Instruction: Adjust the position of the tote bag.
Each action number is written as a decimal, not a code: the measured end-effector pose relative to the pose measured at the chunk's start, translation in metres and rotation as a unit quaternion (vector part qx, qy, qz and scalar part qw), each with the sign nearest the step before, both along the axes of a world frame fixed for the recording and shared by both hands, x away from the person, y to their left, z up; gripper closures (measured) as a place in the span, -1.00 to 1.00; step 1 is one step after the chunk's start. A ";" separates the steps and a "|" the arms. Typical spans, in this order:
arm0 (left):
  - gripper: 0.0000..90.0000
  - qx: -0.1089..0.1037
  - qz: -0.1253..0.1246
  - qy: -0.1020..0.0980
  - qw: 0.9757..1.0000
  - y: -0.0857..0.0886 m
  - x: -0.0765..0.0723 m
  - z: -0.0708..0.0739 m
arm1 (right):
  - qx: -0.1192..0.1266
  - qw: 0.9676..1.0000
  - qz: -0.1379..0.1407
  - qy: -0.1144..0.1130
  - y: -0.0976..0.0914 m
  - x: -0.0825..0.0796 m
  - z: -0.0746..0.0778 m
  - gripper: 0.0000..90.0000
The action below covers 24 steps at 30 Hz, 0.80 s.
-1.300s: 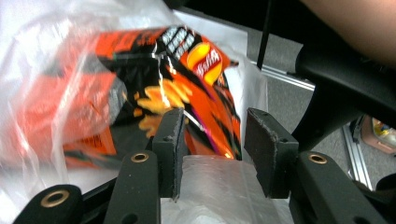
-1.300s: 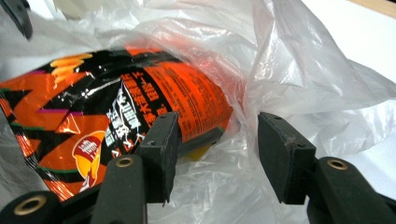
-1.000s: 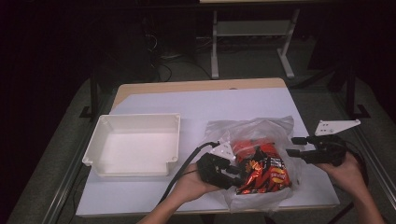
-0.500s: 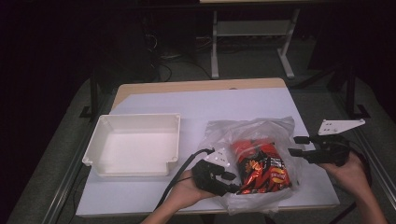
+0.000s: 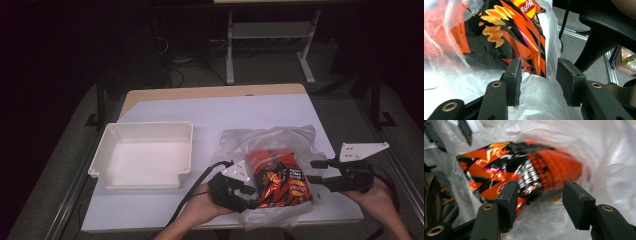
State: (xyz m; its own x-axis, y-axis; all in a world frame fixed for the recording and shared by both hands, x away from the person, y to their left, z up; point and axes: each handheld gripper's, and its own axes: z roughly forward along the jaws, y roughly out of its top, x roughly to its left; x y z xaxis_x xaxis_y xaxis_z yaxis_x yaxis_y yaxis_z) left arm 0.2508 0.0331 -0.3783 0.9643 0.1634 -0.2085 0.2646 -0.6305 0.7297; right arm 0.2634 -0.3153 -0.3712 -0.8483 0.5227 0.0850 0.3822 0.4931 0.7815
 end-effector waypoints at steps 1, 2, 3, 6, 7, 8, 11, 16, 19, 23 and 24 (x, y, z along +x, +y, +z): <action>0.19 0.000 0.000 0.000 1.000 0.000 0.000 0.000 | 0.000 1.000 0.000 0.000 0.000 0.000 0.000 0.01; 0.19 0.005 0.000 0.000 1.000 -0.002 0.000 -0.001 | -0.001 1.000 0.002 0.001 0.001 -0.001 -0.001 0.01; 0.14 0.008 0.000 -0.002 1.000 -0.003 0.000 -0.002 | 0.000 1.000 0.009 0.007 0.003 -0.006 -0.006 0.01; 0.12 0.012 0.000 -0.002 1.000 -0.006 -0.001 -0.005 | 0.001 1.000 0.015 0.010 0.005 -0.008 -0.010 0.01; 0.09 0.014 0.001 -0.004 1.000 -0.007 -0.001 -0.006 | 0.002 1.000 0.015 0.015 0.005 -0.010 -0.013 0.01; 0.08 0.019 0.001 -0.006 1.000 -0.010 -0.002 -0.008 | 0.002 1.000 0.017 0.016 0.006 -0.011 -0.015 0.01; 0.08 0.024 0.004 -0.009 1.000 -0.013 -0.003 -0.011 | 0.001 1.000 0.017 0.020 0.006 -0.012 -0.019 0.00; 0.19 0.038 0.004 -0.013 0.999 -0.017 -0.003 -0.017 | -0.001 0.999 0.025 0.028 0.007 -0.014 -0.026 -0.01; 0.25 0.041 0.009 -0.013 0.999 -0.017 -0.004 -0.019 | -0.004 0.999 0.029 0.032 0.007 -0.017 -0.028 -0.01; 0.42 0.044 0.006 -0.013 0.999 -0.018 -0.003 -0.019 | -0.006 0.999 0.033 0.034 0.007 -0.021 -0.032 -0.01; 0.52 0.048 0.005 -0.016 0.999 -0.018 -0.003 -0.020 | -0.010 0.999 0.033 0.034 0.008 -0.022 -0.034 -0.02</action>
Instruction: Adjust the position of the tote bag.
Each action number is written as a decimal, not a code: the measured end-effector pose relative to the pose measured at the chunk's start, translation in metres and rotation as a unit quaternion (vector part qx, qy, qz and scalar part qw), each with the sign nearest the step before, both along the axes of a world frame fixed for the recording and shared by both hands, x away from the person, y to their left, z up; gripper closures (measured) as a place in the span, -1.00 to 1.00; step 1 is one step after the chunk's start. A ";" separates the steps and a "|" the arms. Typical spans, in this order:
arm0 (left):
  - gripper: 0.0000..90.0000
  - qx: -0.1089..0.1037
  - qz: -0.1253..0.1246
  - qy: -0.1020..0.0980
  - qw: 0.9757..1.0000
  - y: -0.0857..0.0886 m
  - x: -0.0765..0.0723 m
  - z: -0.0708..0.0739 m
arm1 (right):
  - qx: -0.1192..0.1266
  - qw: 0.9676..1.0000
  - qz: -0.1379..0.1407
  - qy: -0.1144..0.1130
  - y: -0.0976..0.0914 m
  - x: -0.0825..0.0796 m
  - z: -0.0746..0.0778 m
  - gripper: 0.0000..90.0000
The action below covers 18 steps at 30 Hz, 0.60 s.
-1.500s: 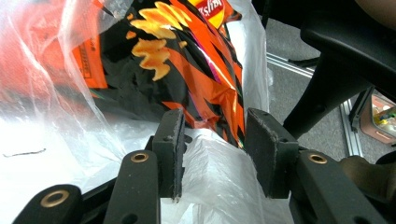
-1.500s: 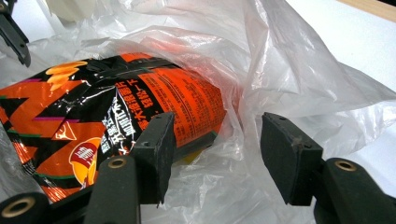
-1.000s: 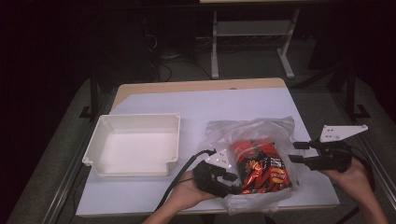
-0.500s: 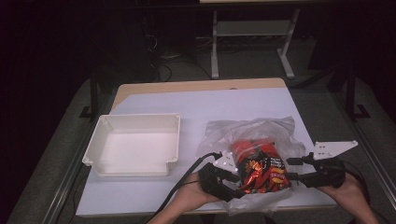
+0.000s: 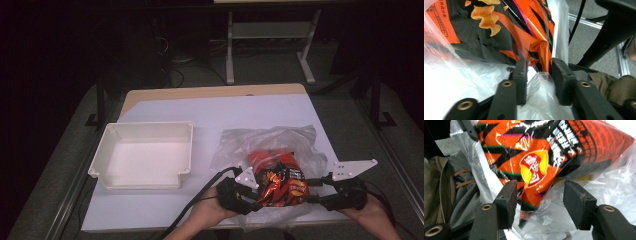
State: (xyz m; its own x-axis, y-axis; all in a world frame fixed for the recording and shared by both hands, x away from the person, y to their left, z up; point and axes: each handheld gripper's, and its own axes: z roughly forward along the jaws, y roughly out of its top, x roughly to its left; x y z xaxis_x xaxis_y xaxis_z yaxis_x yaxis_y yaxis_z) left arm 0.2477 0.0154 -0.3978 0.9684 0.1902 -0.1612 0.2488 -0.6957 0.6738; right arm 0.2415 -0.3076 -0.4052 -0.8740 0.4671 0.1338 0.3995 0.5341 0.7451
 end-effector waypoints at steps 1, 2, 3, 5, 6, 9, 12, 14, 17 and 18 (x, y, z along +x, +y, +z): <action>0.57 0.002 0.000 -0.003 1.000 0.000 0.000 -0.001 | -0.002 1.000 0.000 0.000 0.000 -0.001 -0.001 -0.02; 0.61 0.003 0.002 0.000 1.000 0.001 0.000 -0.001 | -0.001 1.000 0.000 0.001 0.000 -0.002 -0.002 -0.02; 0.67 0.003 0.002 0.000 1.000 0.001 0.000 -0.001 | -0.001 1.000 0.000 0.001 0.000 -0.002 -0.002 -0.02; 0.82 -0.001 0.003 -0.003 1.000 0.002 0.001 -0.001 | -0.001 1.000 0.002 0.002 0.000 -0.005 -0.005 -0.02; 0.86 0.000 0.004 -0.001 1.000 0.003 0.001 0.000 | 0.000 1.000 0.000 0.004 0.000 -0.006 -0.006 -0.03; 0.92 -0.011 0.008 -0.002 1.000 0.005 0.004 0.002 | 0.001 1.000 0.001 0.004 0.000 -0.007 -0.006 -0.03; 0.95 -0.023 0.018 0.001 1.000 0.008 0.006 0.007 | 0.000 1.000 0.002 -0.002 0.000 -0.009 -0.006 -0.04; 0.97 -0.031 0.024 0.001 0.999 0.012 0.010 0.013 | 0.000 1.000 0.002 -0.010 0.001 -0.010 -0.002 -0.05; 0.97 -0.045 0.030 0.003 0.999 0.014 0.012 0.019 | 0.002 1.000 0.003 -0.015 0.003 -0.011 0.000 -0.05; 0.97 -0.047 0.032 0.001 0.998 0.016 0.013 0.022 | 0.001 1.000 0.005 -0.019 0.003 -0.011 0.002 -0.06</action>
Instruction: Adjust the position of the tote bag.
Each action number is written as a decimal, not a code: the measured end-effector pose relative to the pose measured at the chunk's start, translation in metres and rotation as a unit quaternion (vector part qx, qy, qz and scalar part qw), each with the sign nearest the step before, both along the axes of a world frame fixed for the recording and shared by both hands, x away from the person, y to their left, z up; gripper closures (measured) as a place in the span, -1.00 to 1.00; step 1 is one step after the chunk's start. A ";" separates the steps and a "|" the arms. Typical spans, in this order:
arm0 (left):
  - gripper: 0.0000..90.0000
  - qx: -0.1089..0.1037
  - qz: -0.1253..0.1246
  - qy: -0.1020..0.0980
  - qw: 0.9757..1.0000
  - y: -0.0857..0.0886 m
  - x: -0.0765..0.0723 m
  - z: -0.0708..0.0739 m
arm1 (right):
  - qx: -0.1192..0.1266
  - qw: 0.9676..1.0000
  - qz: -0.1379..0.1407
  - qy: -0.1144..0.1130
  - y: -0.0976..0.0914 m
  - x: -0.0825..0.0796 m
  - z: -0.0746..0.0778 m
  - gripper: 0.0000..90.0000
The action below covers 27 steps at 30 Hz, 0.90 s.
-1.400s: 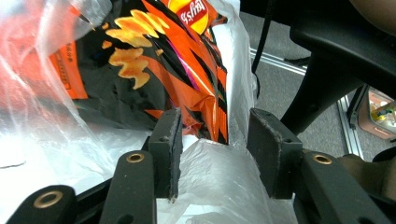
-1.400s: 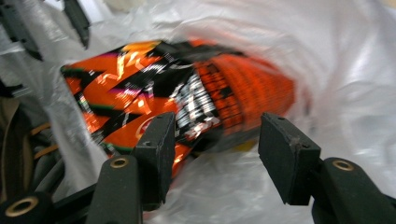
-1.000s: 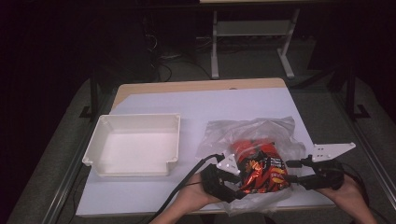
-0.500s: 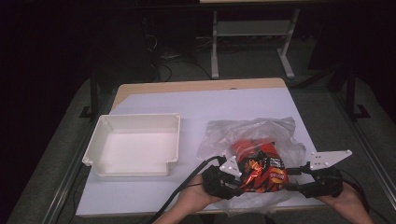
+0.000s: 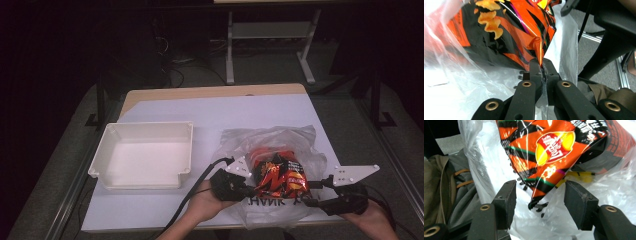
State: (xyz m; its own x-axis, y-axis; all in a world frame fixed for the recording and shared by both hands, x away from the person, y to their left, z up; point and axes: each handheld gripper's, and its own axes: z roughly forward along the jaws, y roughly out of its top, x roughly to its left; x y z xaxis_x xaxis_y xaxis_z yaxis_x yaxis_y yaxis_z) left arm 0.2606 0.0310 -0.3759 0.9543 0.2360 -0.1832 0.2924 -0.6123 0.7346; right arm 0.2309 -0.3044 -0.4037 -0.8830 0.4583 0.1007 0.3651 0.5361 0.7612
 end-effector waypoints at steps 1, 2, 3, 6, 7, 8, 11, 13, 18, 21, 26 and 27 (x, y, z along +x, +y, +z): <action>0.97 -0.004 0.001 0.000 1.000 0.001 0.001 0.003 | -0.002 1.000 -0.001 -0.005 0.001 0.000 0.001 -0.06; 0.97 -0.009 0.002 0.002 1.000 0.003 0.003 0.005 | -0.002 1.000 0.000 -0.008 0.002 0.000 0.003 -0.06; 0.97 -0.012 0.003 0.003 1.000 0.004 0.004 0.007 | -0.008 1.000 -0.001 -0.020 0.004 -0.001 0.005 -0.06; 0.97 -0.021 0.008 0.005 1.000 0.008 0.008 0.013 | -0.014 0.999 -0.004 -0.033 0.006 -0.001 0.008 -0.06; 0.97 -0.022 0.008 0.005 1.000 0.009 0.010 0.015 | -0.016 0.999 -0.008 -0.040 0.007 -0.001 0.010 -0.04; 0.97 -0.023 0.011 0.005 1.000 0.010 0.010 0.016 | -0.018 0.999 -0.010 -0.049 0.008 -0.001 0.012 -0.02; 0.97 -0.026 0.015 0.007 1.000 0.012 0.012 0.018 | -0.017 0.998 -0.016 -0.066 0.010 -0.001 0.019 0.17; 0.97 -0.029 0.017 0.008 0.999 0.013 0.013 0.018 | -0.016 0.997 -0.016 -0.073 0.012 0.000 0.022 0.28; 0.97 -0.032 0.020 0.006 0.999 0.016 0.015 0.019 | -0.027 0.996 -0.022 -0.082 0.013 0.000 0.025 0.58; 0.96 -0.035 0.020 0.005 0.999 0.018 0.016 0.019 | -0.029 0.996 -0.026 -0.082 0.014 0.000 0.026 0.77; 0.82 -0.040 0.025 -0.003 0.999 0.020 0.016 0.020 | -0.037 0.995 -0.026 -0.088 0.020 0.002 0.034 0.95; 0.82 -0.042 0.025 -0.003 0.999 0.021 0.017 0.020 | -0.037 0.995 -0.026 -0.088 0.020 0.002 0.034 0.95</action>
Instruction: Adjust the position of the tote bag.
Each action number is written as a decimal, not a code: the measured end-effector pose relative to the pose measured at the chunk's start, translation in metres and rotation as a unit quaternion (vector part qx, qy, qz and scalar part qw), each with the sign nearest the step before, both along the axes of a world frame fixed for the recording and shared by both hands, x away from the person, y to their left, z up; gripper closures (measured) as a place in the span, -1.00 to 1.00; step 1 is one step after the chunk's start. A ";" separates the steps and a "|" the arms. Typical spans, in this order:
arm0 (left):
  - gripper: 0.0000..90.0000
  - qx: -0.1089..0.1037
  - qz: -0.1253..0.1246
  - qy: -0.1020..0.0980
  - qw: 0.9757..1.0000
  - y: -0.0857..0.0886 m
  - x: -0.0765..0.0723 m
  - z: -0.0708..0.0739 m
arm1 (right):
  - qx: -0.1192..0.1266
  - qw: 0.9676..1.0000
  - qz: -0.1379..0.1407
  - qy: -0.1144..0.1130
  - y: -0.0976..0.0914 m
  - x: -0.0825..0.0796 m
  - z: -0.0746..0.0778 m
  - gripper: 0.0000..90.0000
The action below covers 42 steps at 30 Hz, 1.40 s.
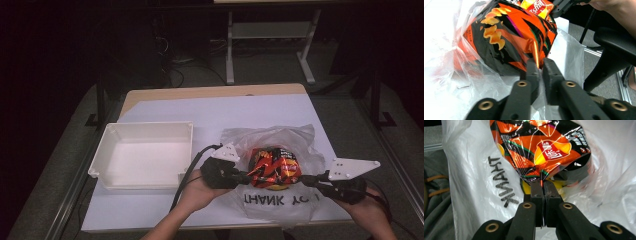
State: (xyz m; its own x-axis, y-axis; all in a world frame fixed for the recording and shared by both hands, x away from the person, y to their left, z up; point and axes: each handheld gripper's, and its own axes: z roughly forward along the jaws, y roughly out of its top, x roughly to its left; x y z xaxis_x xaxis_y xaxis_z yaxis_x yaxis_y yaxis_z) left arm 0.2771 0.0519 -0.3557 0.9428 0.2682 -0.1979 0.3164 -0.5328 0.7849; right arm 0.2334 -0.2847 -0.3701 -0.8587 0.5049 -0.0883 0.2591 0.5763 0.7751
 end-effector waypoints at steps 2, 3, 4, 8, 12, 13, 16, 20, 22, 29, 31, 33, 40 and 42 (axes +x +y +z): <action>0.72 0.001 -0.002 0.004 1.000 0.002 0.001 0.000 | 0.005 1.000 0.003 0.000 0.002 0.002 0.005 0.96; 0.69 0.002 -0.001 0.006 1.000 0.003 0.001 0.000 | 0.003 1.000 0.001 0.000 0.002 0.003 0.006 0.96; 0.54 0.005 0.001 0.007 1.000 0.004 0.001 -0.001 | 0.003 1.000 -0.002 0.003 0.003 0.004 0.008 0.96; 0.30 0.016 0.009 0.005 1.000 0.006 0.001 -0.004 | 0.008 1.000 -0.004 0.004 0.006 0.006 0.015 0.97; 0.26 0.012 0.012 0.001 1.000 0.007 0.001 -0.003 | 0.009 1.000 -0.004 0.002 0.008 0.006 0.019 0.97; 0.21 0.011 0.014 -0.002 1.000 0.007 0.002 -0.002 | 0.012 1.000 0.000 0.000 0.009 0.006 0.022 0.97; 0.14 0.004 0.017 -0.012 1.000 0.007 0.003 0.002 | 0.011 1.000 0.004 -0.004 0.010 0.005 0.028 0.97; 0.16 -0.004 0.017 -0.027 0.999 0.005 0.001 0.009 | 0.012 1.000 0.005 -0.008 0.013 0.005 0.034 0.97; 0.20 -0.008 0.016 -0.030 0.999 0.006 0.000 0.013 | 0.013 1.000 0.012 -0.009 0.015 0.005 0.039 0.97; 0.30 -0.022 0.017 -0.043 0.999 0.011 -0.004 0.023 | 0.014 0.999 0.033 -0.019 0.018 0.002 0.050 0.97; 0.41 -0.028 0.016 -0.038 0.999 0.012 -0.003 0.025 | 0.019 0.999 0.034 -0.018 0.018 0.002 0.052 0.97; 0.50 -0.027 0.015 -0.039 0.999 0.014 -0.002 0.025 | 0.021 0.999 0.037 -0.018 0.019 0.001 0.053 0.97; 0.79 -0.043 0.016 -0.020 0.999 0.019 0.003 0.022 | 0.026 0.998 0.056 -0.018 0.018 0.000 0.050 0.82; 0.87 -0.055 0.018 -0.012 0.998 0.021 0.005 0.022 | 0.029 0.998 0.060 -0.023 0.017 -0.001 0.049 0.68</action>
State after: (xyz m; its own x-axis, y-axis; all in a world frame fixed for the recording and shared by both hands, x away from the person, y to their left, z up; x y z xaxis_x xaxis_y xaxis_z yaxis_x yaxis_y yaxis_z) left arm 0.2820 0.0733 -0.3339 0.9380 0.2791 -0.2054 0.3138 -0.4324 0.8453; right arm 0.2323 -0.2680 -0.3215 -0.9088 0.4047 -0.1018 0.1554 0.5546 0.8174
